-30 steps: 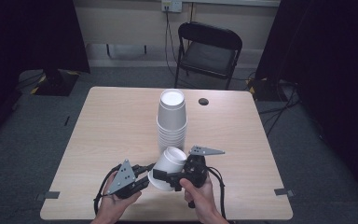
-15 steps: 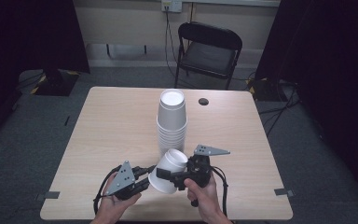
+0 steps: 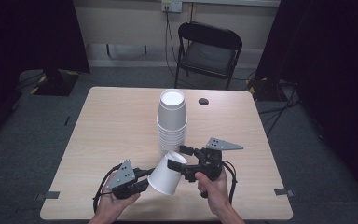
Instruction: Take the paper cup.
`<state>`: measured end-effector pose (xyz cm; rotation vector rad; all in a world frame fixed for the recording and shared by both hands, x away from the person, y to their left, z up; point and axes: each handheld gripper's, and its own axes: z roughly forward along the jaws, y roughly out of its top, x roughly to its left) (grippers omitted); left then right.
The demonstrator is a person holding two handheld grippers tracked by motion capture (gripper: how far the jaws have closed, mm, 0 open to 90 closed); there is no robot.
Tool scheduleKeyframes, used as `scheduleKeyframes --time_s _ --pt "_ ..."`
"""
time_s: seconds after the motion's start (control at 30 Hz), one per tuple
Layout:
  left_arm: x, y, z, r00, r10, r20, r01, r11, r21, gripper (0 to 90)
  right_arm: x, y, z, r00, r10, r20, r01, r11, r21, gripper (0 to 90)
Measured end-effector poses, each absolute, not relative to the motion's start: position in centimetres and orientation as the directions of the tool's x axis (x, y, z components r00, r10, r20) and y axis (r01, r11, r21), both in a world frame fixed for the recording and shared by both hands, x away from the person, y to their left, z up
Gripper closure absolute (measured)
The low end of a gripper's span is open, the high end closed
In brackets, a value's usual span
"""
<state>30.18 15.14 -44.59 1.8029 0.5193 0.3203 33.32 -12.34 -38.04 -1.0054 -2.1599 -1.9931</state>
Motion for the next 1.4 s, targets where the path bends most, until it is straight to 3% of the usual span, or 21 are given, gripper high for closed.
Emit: scheduleKeyframes --time_s 0.17,0.37,0.5,0.63,0.73,1.13,1.3,1.4 --pt "30.8 15.5 -44.7 0.854 0.512 -0.094 0.283 -0.304 0.91 82.5 33.1 -13.0 -38.0 -0.808 0.449 0.382 0.436 0.02 0.9 16.9" --pt "31.2 15.7 -44.8 0.838 0.536 -0.101 0.319 -0.332 0.888 82.4 32.8 -13.0 -38.3 -0.844 0.463 0.272 0.382 0.161 0.91 21.6" --pt "31.4 15.7 -45.0 0.831 0.547 -0.097 0.339 -0.361 0.869 82.5 32.6 -12.7 -38.1 -0.853 0.472 0.225 0.349 0.193 0.917 20.6" --pt "31.6 15.7 -45.2 0.83 0.549 -0.104 0.353 -0.372 0.859 82.4 32.2 -11.6 -37.7 -0.9 0.408 0.151 0.276 0.267 0.923 28.3" --pt "31.3 15.6 -45.1 0.834 0.544 -0.096 0.349 -0.385 0.854 82.4 31.9 -10.7 -37.7 -0.924 0.362 0.123 0.247 0.319 0.915 28.5" --pt "31.3 15.7 -45.0 0.839 0.528 -0.129 0.361 -0.365 0.858 83.0 31.5 -10.0 -38.7 -0.951 0.303 0.066 0.198 0.428 0.882 24.0" --pt "31.3 15.8 -44.9 0.838 0.523 -0.155 0.369 -0.334 0.867 84.2 31.4 -10.2 -39.2 -0.946 0.322 0.012 0.177 0.489 0.854 13.7" --pt "31.3 15.8 -44.9 0.838 0.519 -0.166 0.372 -0.322 0.871 84.6 31.3 -10.3 -39.5 -0.949 0.315 0.012 0.175 0.495 0.851 14.5"
